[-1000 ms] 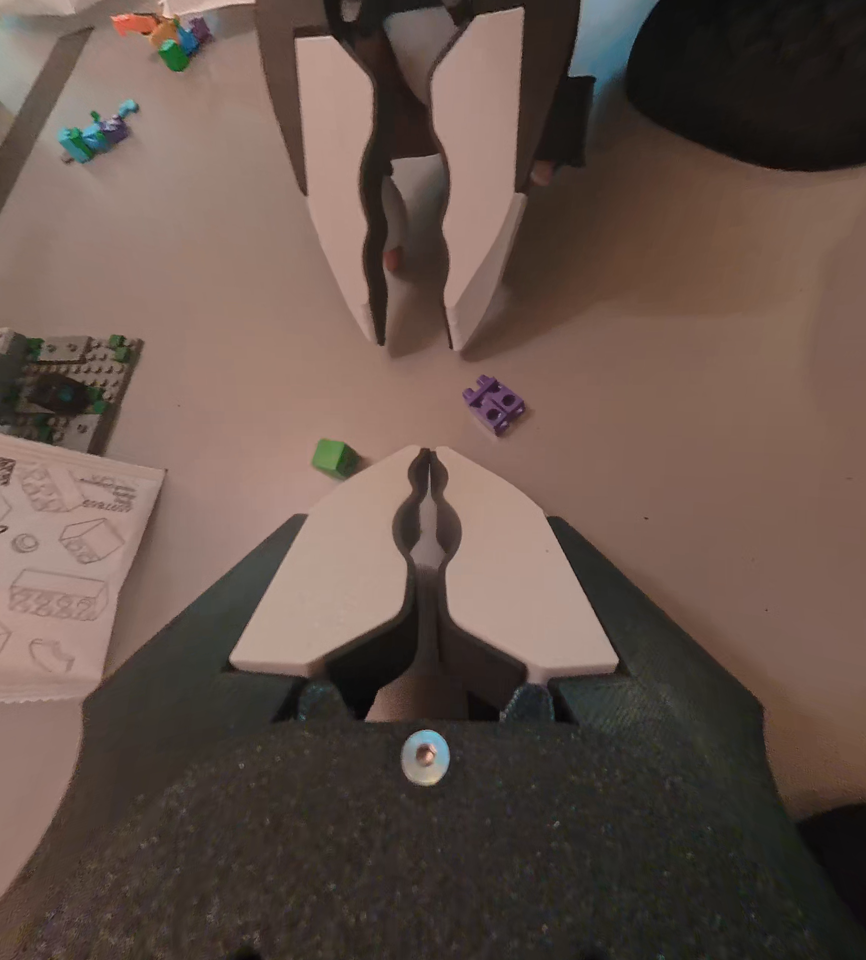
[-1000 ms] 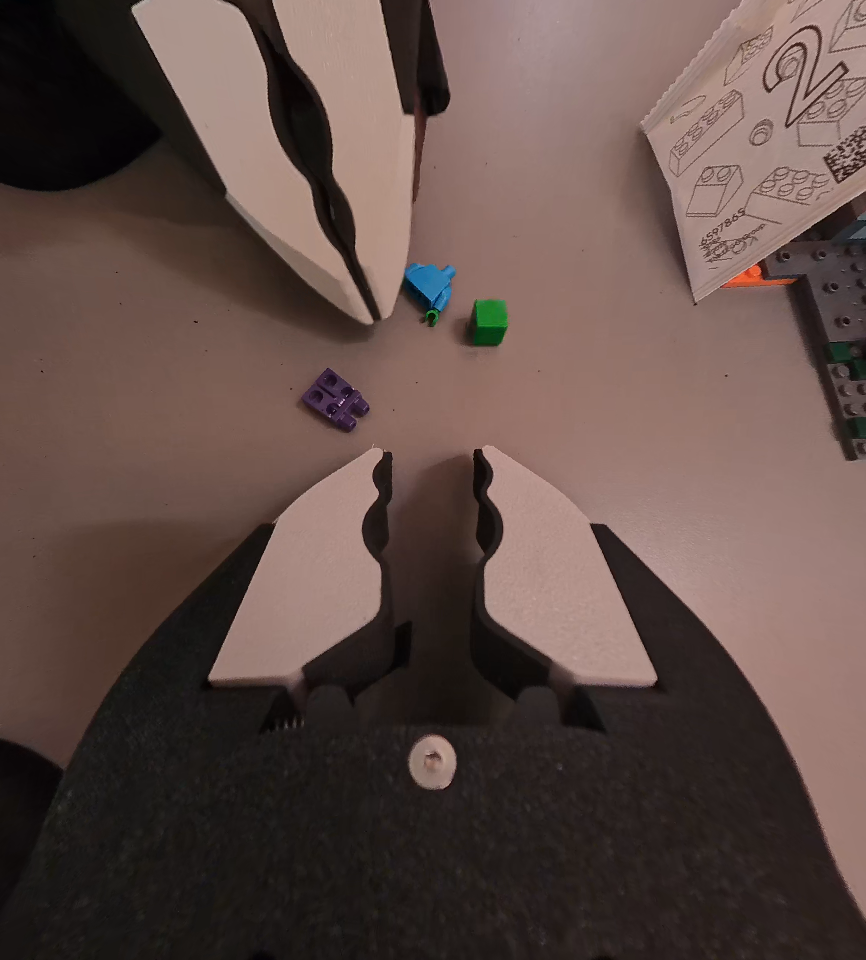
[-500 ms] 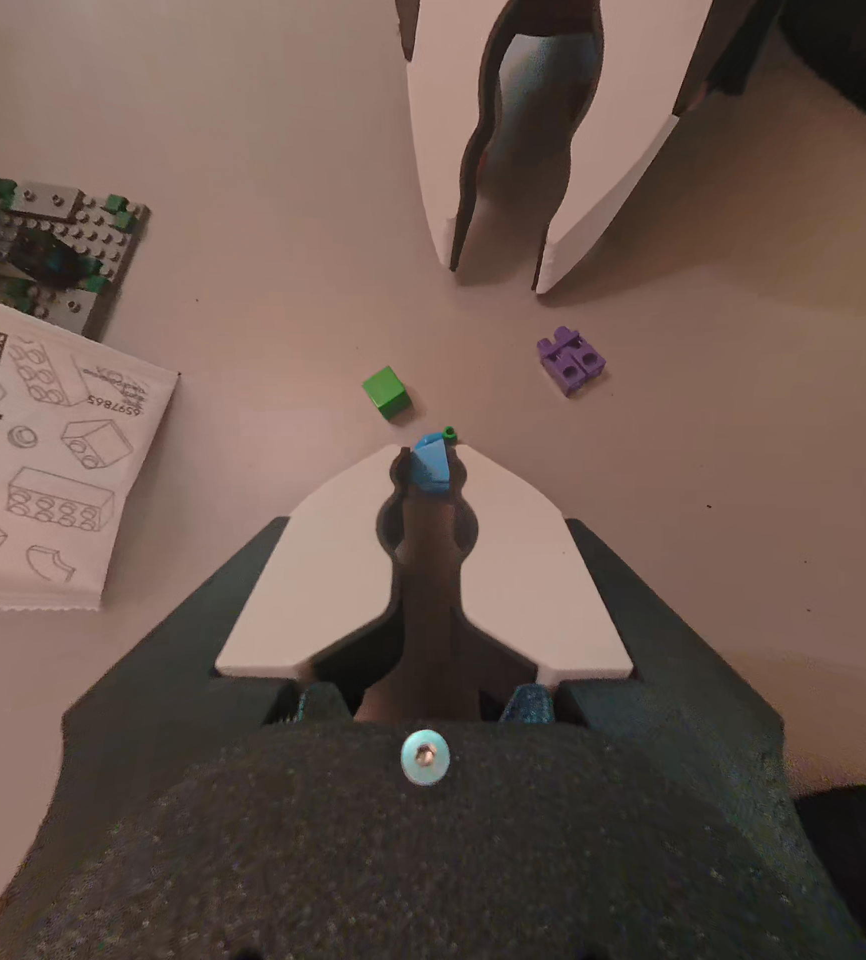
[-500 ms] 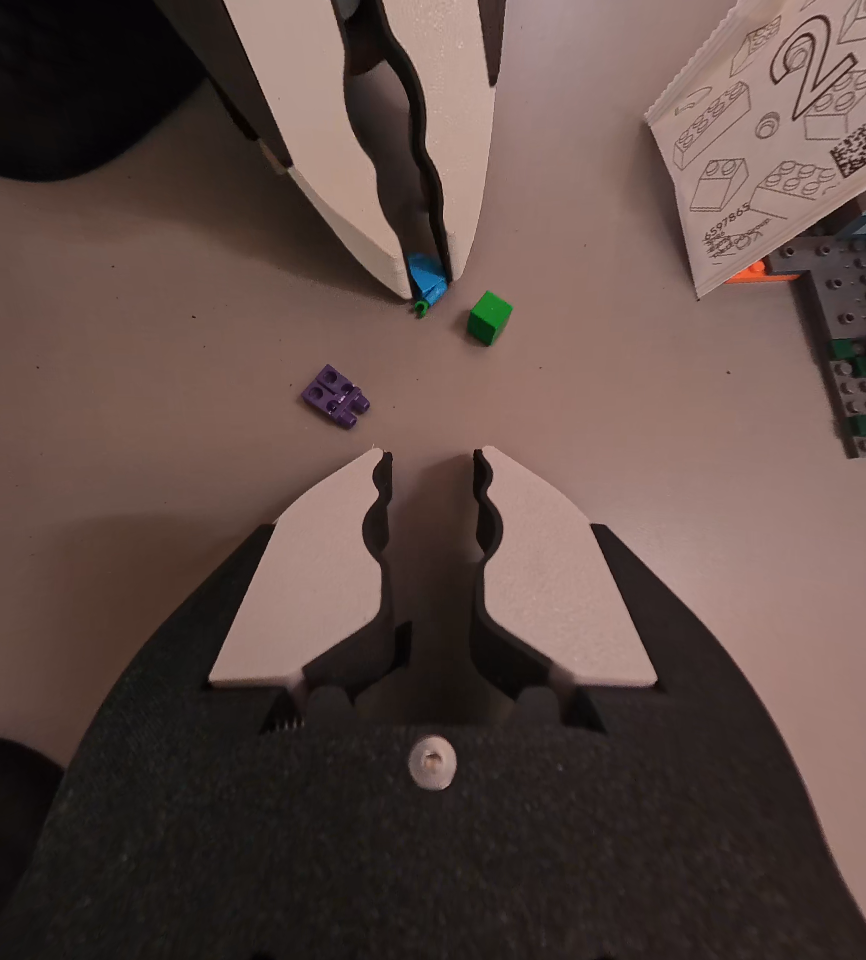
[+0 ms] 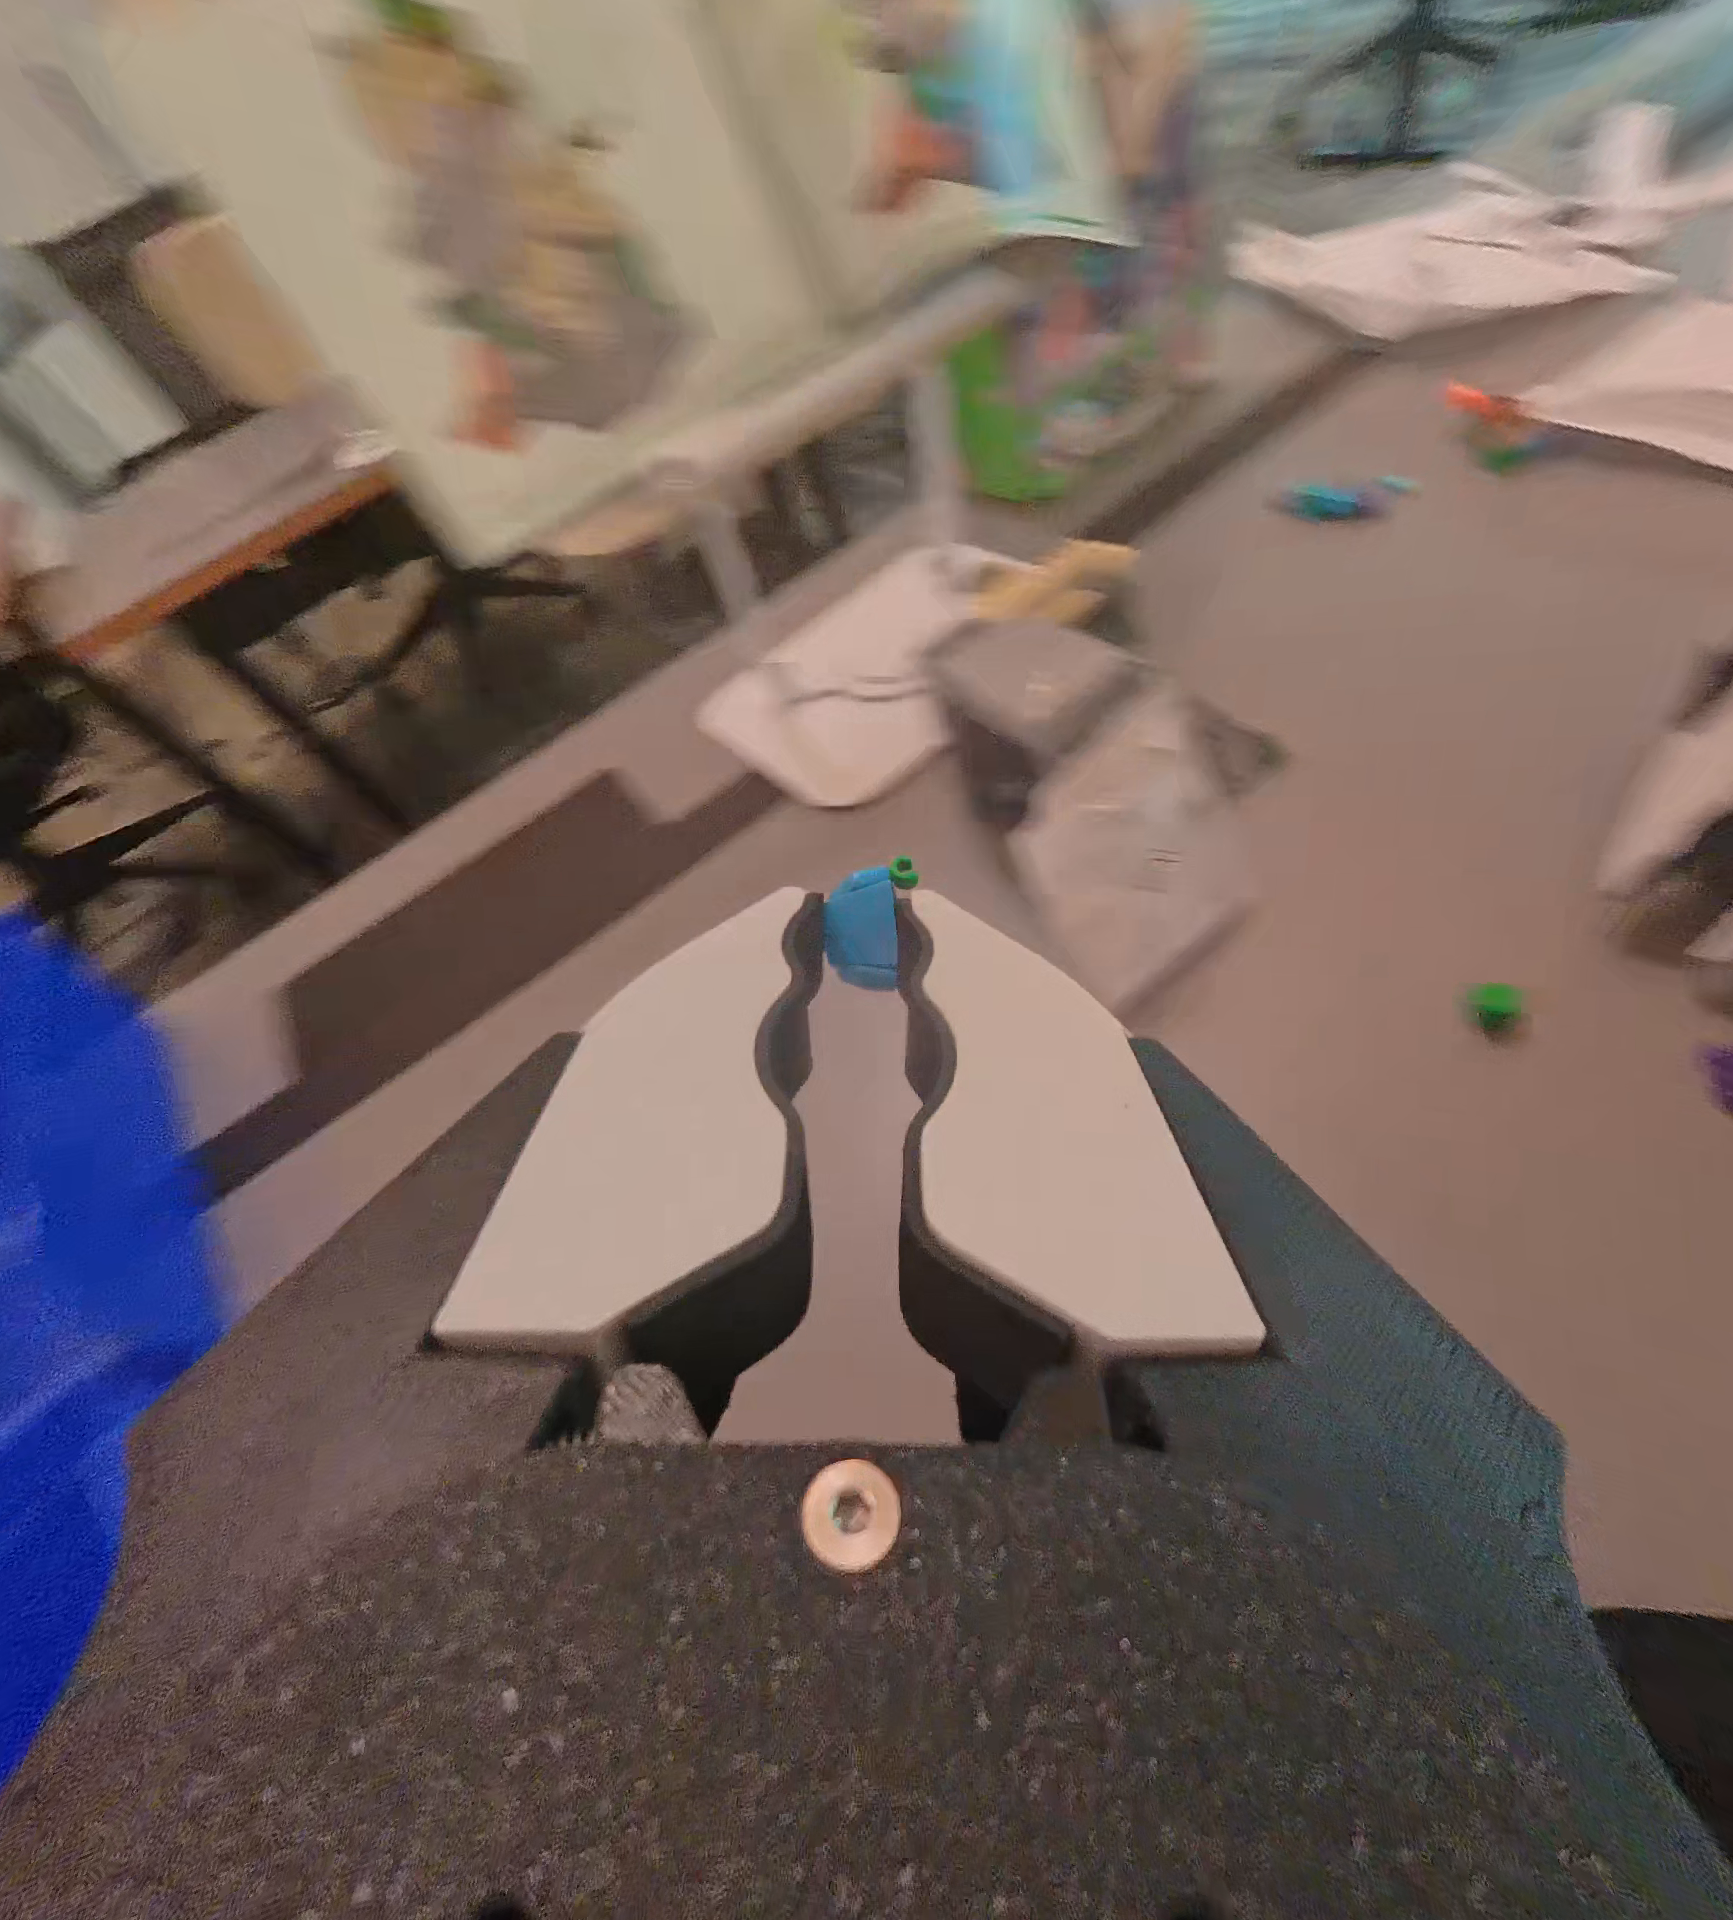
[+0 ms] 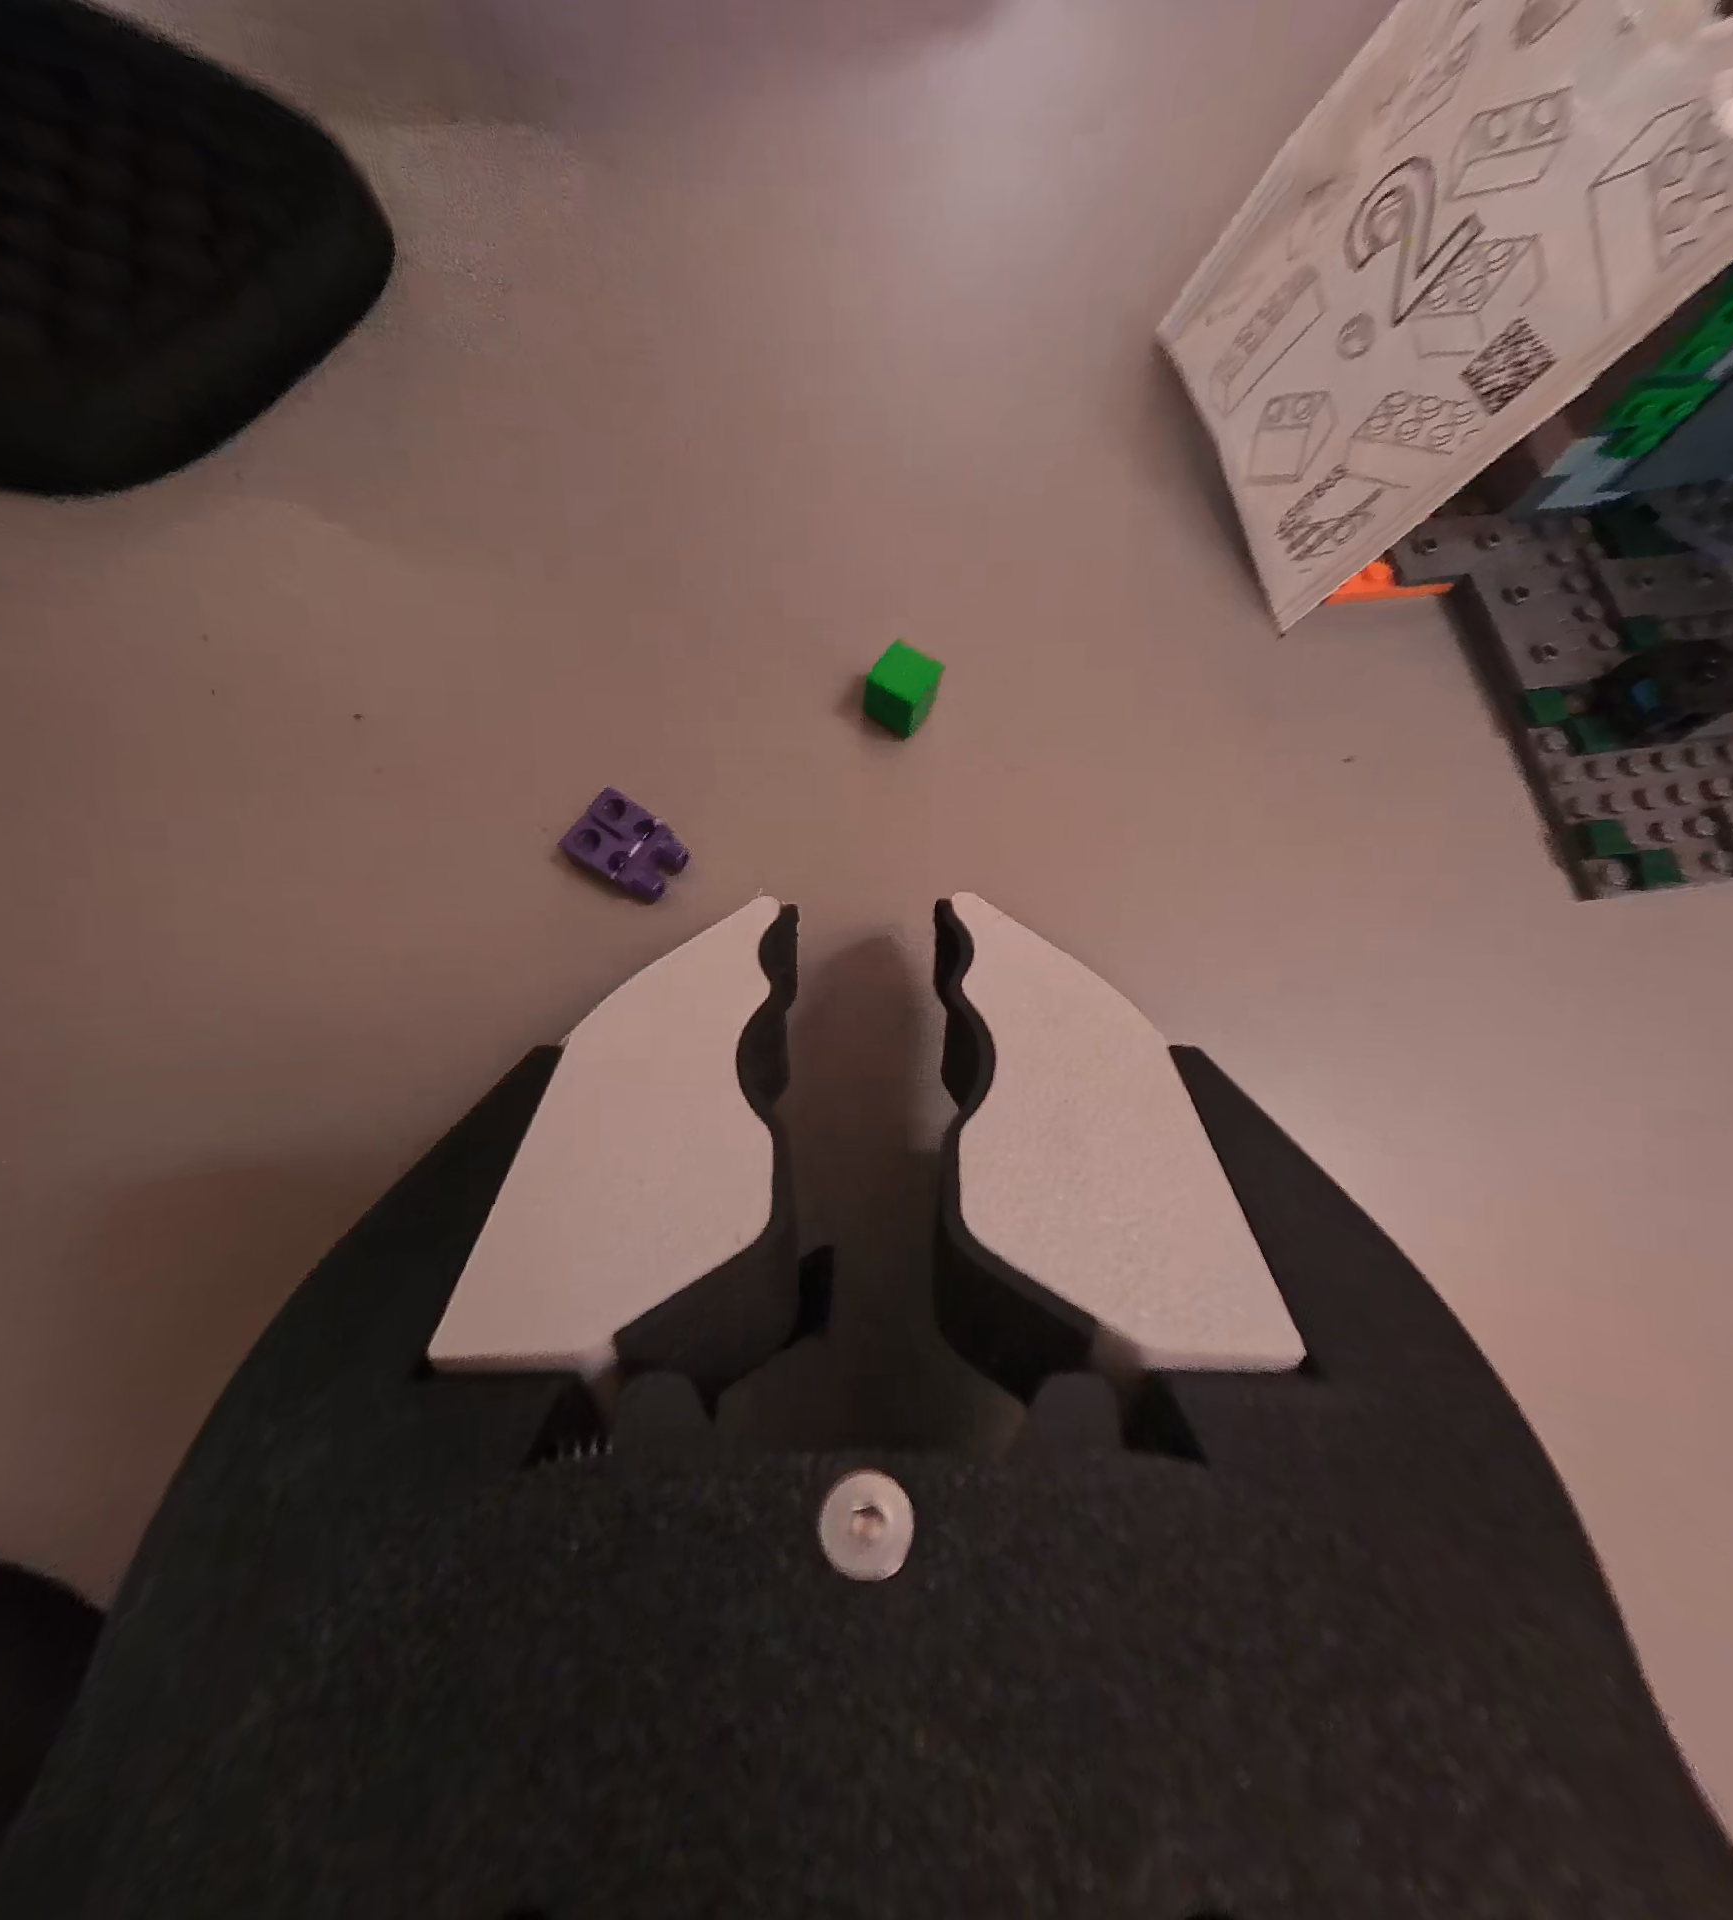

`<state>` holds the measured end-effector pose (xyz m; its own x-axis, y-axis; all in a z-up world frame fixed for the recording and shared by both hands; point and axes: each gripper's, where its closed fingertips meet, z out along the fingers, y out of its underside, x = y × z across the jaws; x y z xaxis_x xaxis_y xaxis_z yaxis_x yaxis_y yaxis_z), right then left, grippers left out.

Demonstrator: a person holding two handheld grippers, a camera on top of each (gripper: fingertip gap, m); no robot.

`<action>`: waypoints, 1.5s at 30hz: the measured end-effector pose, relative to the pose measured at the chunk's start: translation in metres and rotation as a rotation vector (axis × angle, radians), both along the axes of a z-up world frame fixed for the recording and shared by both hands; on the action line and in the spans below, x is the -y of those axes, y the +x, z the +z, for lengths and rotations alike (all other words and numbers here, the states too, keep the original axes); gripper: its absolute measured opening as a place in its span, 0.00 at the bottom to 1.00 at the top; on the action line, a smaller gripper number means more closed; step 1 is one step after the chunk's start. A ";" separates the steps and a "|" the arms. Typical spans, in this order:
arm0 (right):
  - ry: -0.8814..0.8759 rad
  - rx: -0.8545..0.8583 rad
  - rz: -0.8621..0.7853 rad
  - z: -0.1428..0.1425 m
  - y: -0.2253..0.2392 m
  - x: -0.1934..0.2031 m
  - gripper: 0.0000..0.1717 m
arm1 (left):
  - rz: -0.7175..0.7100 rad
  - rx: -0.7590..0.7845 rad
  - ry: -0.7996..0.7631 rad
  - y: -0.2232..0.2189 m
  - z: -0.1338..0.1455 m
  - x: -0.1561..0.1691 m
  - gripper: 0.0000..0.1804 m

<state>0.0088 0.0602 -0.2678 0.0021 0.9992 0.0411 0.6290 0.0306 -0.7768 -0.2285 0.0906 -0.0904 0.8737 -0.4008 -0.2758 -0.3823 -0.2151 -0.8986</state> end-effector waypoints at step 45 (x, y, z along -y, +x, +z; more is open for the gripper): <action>-0.046 -0.386 -0.228 0.048 -0.006 -0.048 0.06 | 0.491 -0.130 -0.239 -0.378 0.027 -0.189 0.16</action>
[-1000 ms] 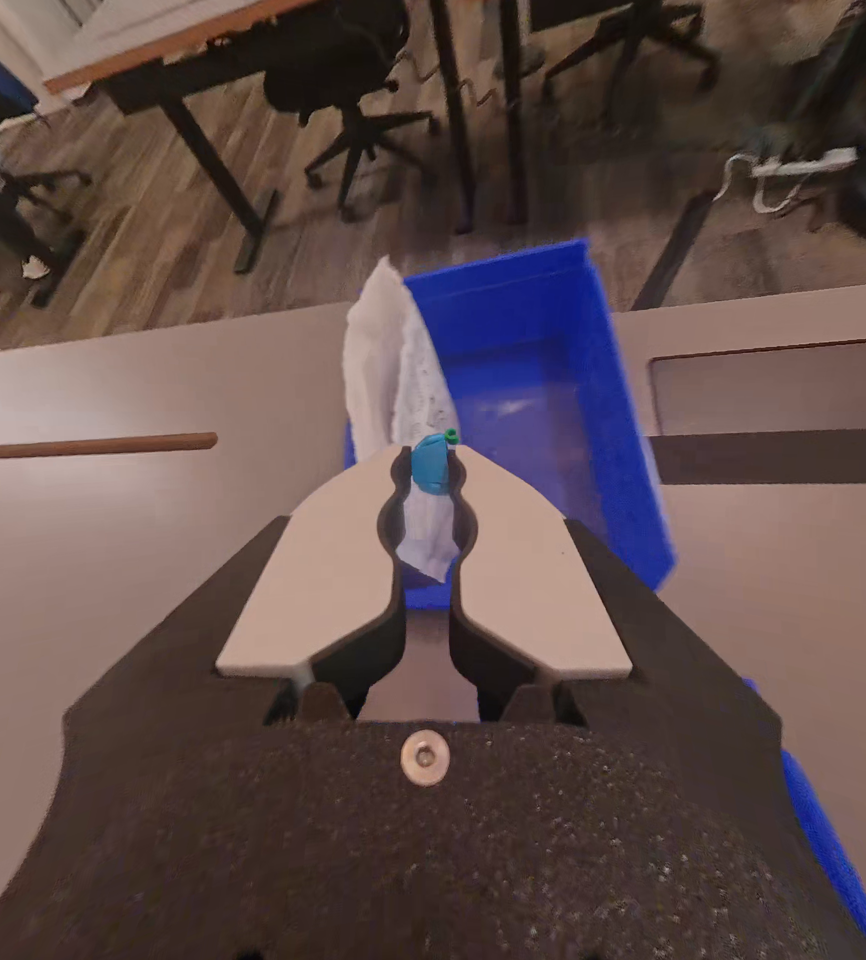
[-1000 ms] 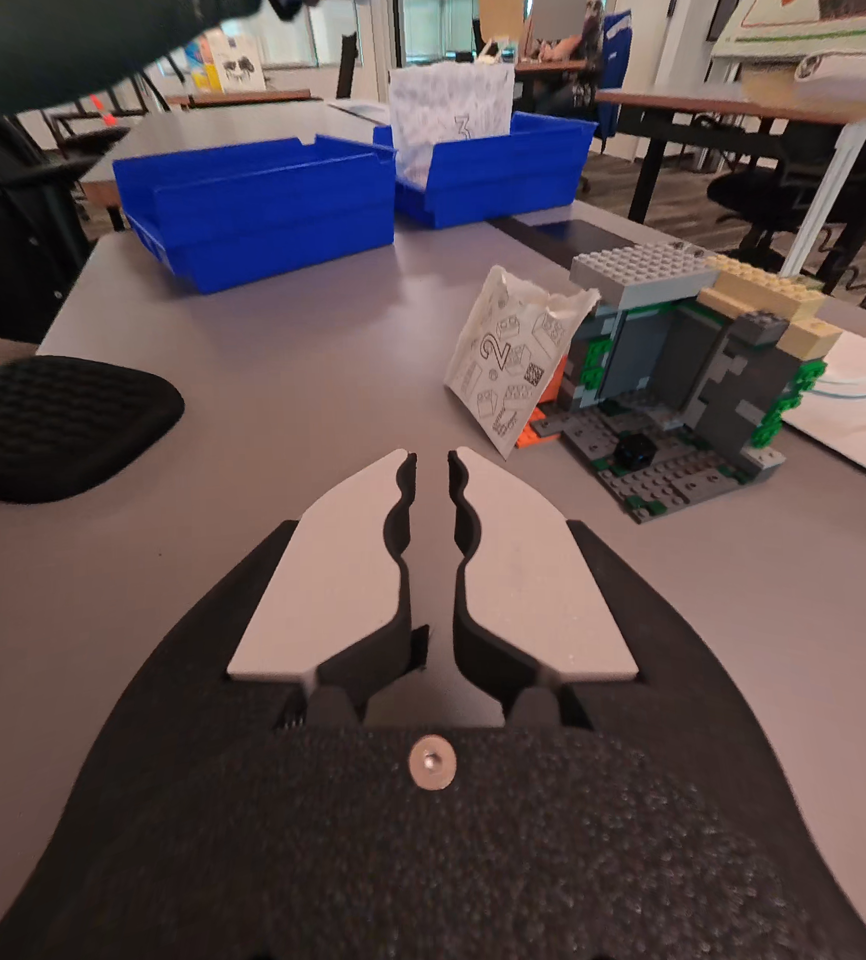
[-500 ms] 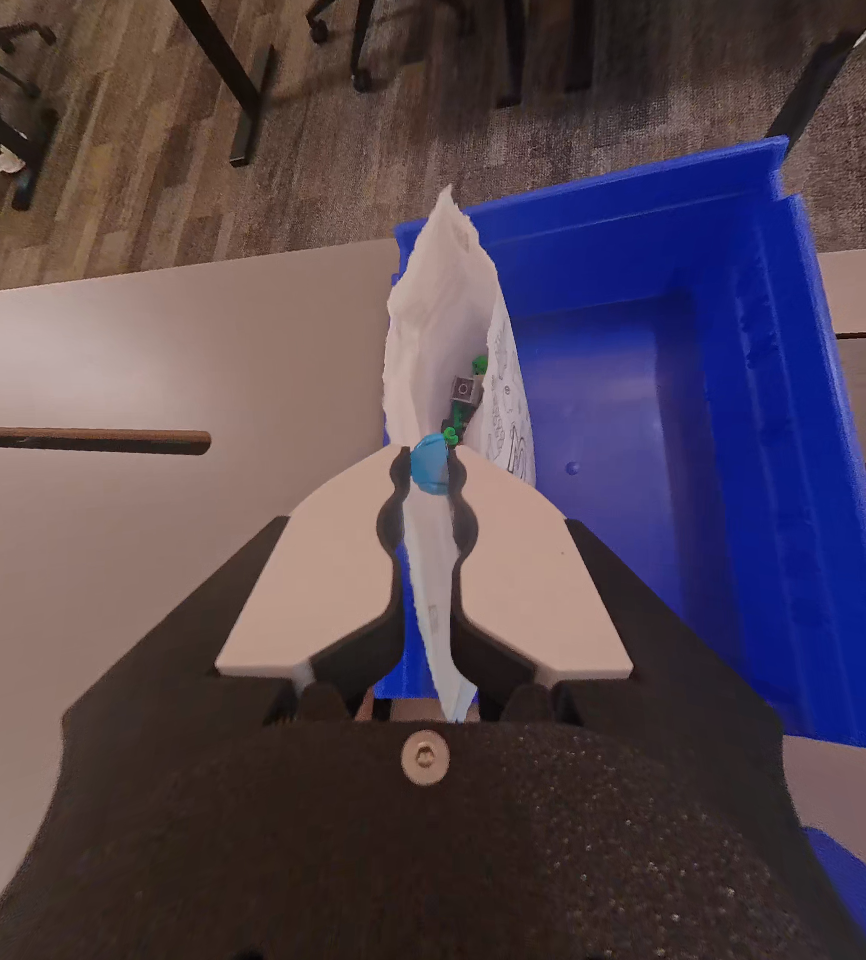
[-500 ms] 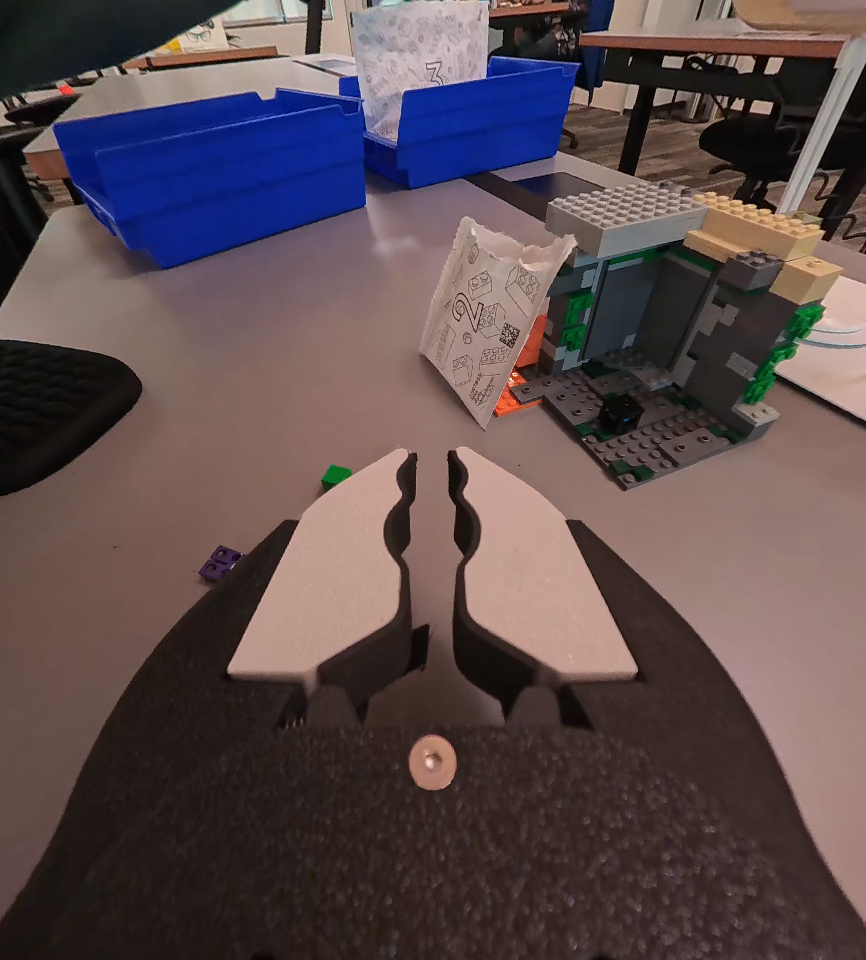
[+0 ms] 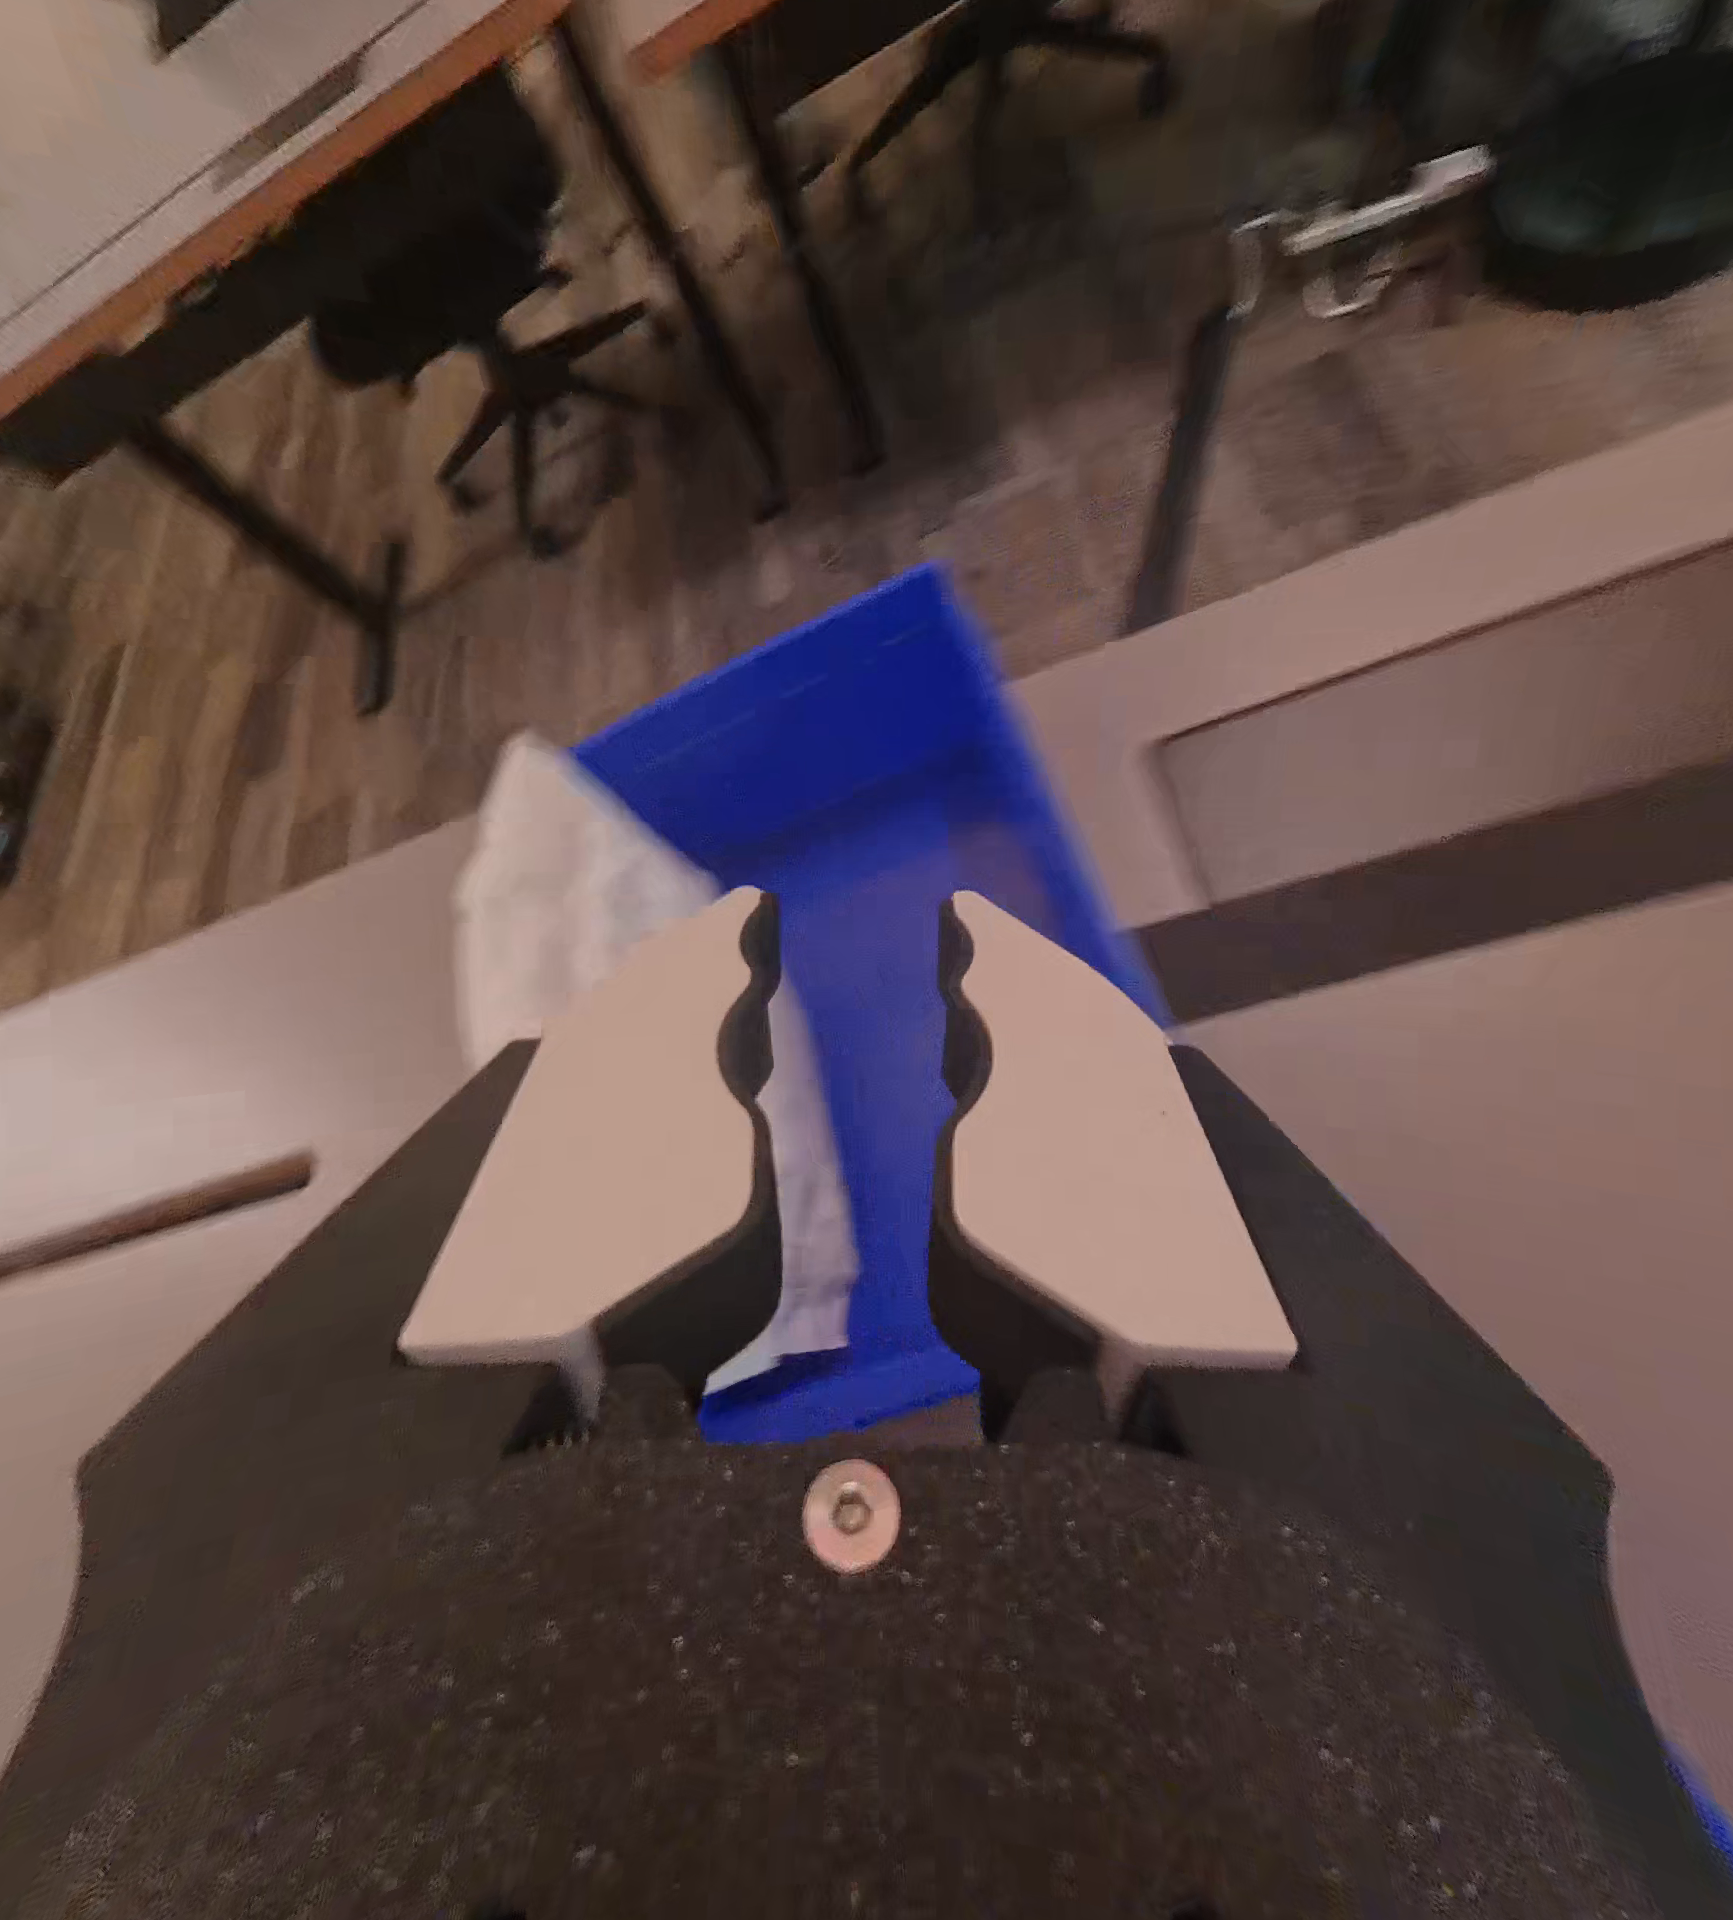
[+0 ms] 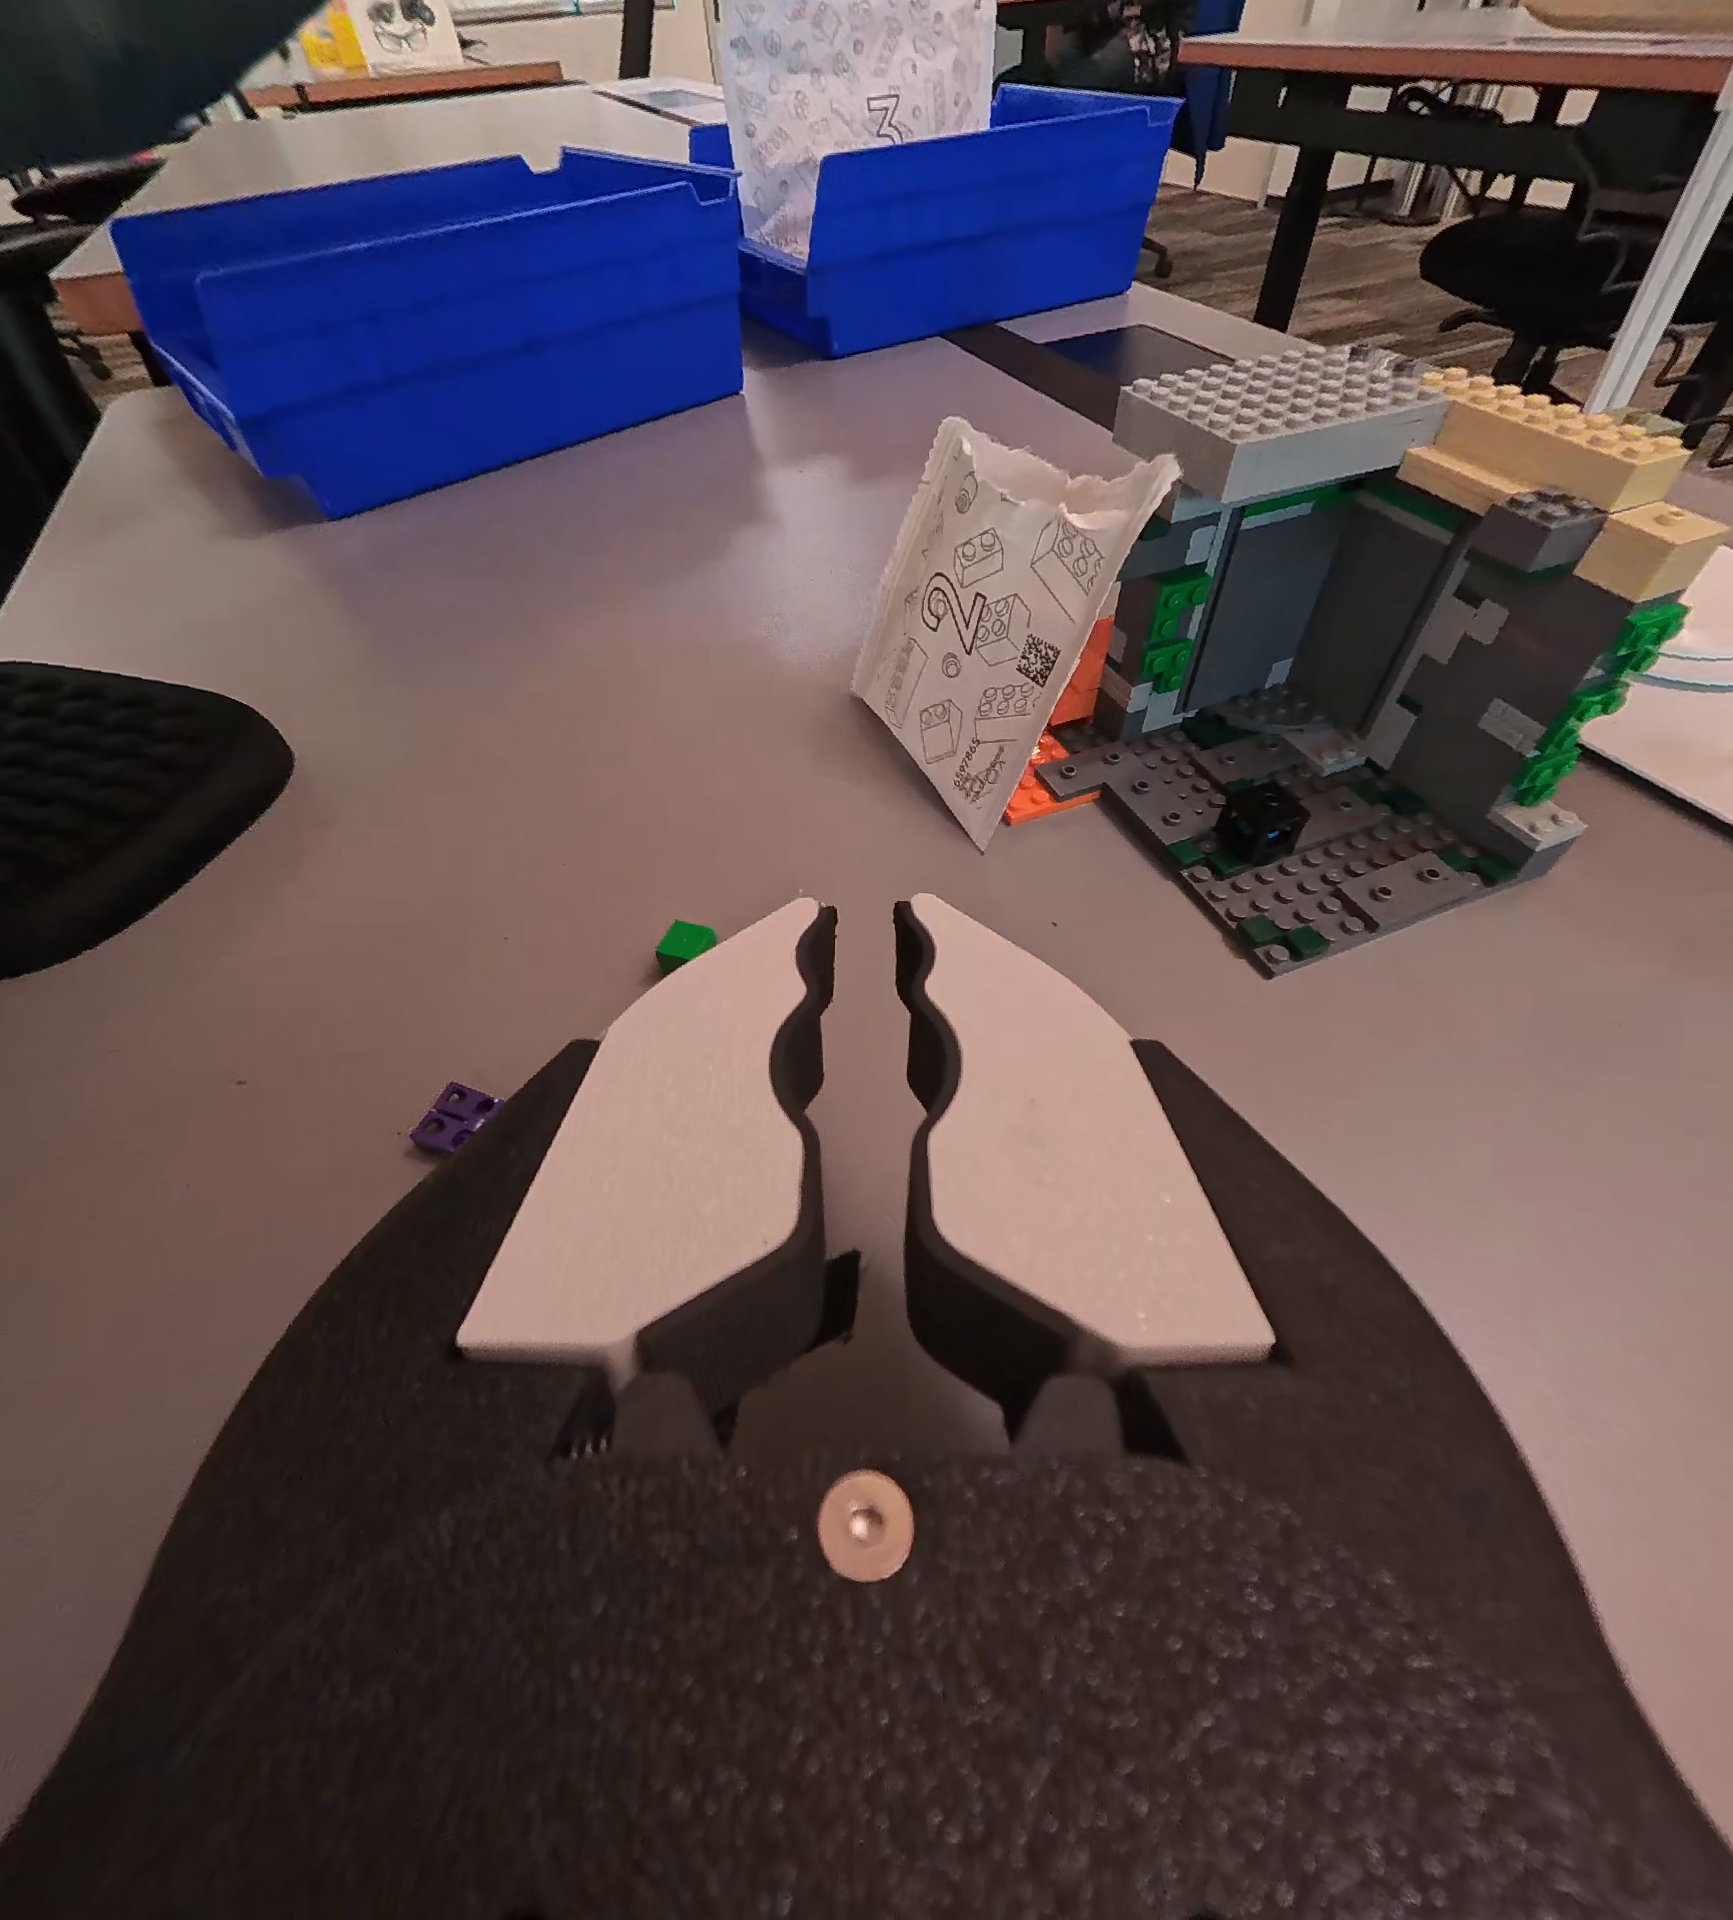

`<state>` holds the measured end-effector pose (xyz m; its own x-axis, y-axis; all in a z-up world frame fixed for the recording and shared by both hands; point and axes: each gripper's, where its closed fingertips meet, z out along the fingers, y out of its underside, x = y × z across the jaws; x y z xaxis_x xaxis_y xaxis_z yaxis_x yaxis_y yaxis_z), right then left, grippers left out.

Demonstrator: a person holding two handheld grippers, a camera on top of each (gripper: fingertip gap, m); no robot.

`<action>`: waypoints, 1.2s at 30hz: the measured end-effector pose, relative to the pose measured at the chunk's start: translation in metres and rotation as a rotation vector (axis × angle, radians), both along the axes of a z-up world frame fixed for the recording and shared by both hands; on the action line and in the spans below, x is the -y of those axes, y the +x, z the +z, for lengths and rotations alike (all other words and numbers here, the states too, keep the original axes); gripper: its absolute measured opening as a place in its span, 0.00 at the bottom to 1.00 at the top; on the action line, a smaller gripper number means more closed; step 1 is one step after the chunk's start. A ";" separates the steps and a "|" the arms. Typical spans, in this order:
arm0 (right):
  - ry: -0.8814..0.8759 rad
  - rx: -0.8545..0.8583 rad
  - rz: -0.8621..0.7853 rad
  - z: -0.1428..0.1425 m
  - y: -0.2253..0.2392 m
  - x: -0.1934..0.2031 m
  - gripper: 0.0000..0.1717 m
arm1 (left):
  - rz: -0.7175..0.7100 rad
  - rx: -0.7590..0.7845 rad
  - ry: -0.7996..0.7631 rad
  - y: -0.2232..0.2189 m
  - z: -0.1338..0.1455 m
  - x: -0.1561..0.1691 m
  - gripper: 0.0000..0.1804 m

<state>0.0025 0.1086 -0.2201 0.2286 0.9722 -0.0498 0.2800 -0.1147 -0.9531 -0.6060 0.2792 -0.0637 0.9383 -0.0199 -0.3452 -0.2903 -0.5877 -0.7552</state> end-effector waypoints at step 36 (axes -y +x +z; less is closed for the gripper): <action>0.095 0.097 -0.015 0.005 0.009 0.008 0.06 | -0.893 0.155 -0.330 0.526 -0.185 0.191 0.07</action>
<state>0.0119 0.1010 -0.2155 0.2420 0.9680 0.0658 0.3706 -0.0295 -0.9283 -0.0802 0.0885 -0.2482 0.5646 -0.8226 -0.0678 -0.6443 -0.3879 -0.6591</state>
